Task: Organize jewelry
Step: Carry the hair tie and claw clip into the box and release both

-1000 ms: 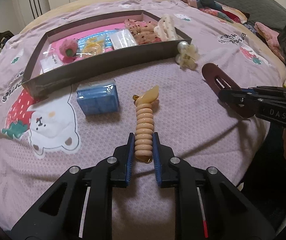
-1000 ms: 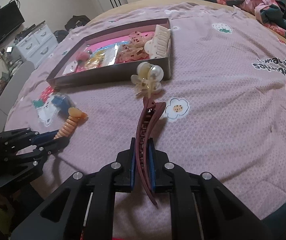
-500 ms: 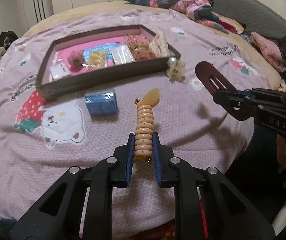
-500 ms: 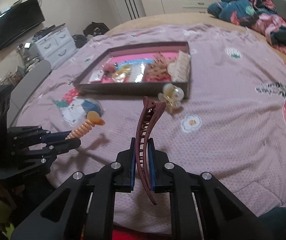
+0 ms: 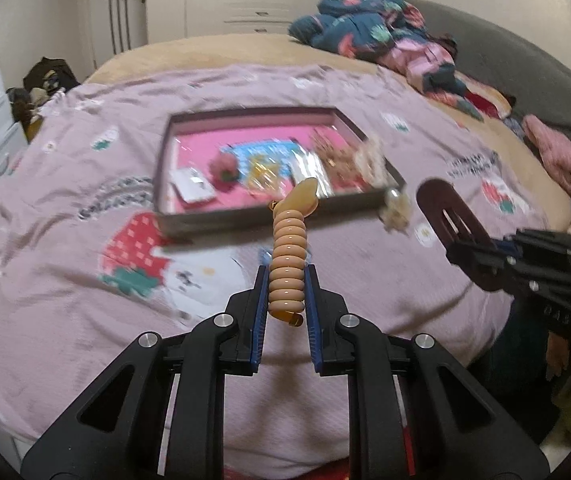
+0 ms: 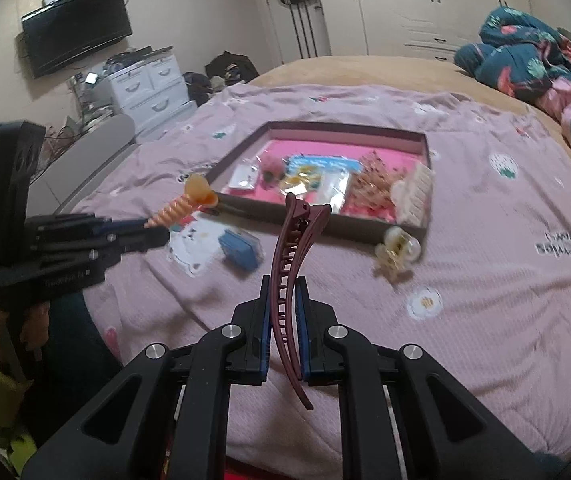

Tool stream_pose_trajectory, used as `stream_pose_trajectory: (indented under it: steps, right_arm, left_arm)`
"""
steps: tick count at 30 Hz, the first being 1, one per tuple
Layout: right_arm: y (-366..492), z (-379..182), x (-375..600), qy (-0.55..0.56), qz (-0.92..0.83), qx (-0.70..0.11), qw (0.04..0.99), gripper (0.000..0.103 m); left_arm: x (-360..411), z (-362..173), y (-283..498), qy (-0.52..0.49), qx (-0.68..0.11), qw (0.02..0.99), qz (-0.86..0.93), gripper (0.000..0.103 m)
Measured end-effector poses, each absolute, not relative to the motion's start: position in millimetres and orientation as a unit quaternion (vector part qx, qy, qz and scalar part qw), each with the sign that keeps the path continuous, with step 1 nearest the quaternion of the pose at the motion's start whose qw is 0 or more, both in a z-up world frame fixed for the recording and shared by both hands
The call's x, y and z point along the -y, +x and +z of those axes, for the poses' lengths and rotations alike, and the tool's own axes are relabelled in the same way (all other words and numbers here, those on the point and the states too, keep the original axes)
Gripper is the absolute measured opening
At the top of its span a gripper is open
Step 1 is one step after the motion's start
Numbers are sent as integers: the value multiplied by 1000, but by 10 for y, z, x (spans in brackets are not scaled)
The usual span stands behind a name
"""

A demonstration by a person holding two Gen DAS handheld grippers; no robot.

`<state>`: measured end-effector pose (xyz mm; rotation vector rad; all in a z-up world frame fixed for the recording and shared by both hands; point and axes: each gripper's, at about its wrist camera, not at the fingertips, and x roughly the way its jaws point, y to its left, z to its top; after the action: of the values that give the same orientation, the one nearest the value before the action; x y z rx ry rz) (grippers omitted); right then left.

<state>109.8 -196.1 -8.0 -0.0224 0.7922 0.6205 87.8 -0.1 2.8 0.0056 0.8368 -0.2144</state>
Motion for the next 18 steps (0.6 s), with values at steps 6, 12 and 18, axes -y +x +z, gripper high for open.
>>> stream_pose_trajectory:
  steps: [6,12,18]
  right_arm:
    - [1192,54,1828,-13,311,-368,876,11]
    - [1302,212,1789,-9,315,-352,881,11]
    - [1489,382,1827,1,306,-336,891,11]
  left_arm:
    - [-200,183,970,-10,-390,917,-83,10]
    - [-310,274,1064,-22,-380,922,-73,10]
    - [-295,435,1223,-26,-362,929,-76,10]
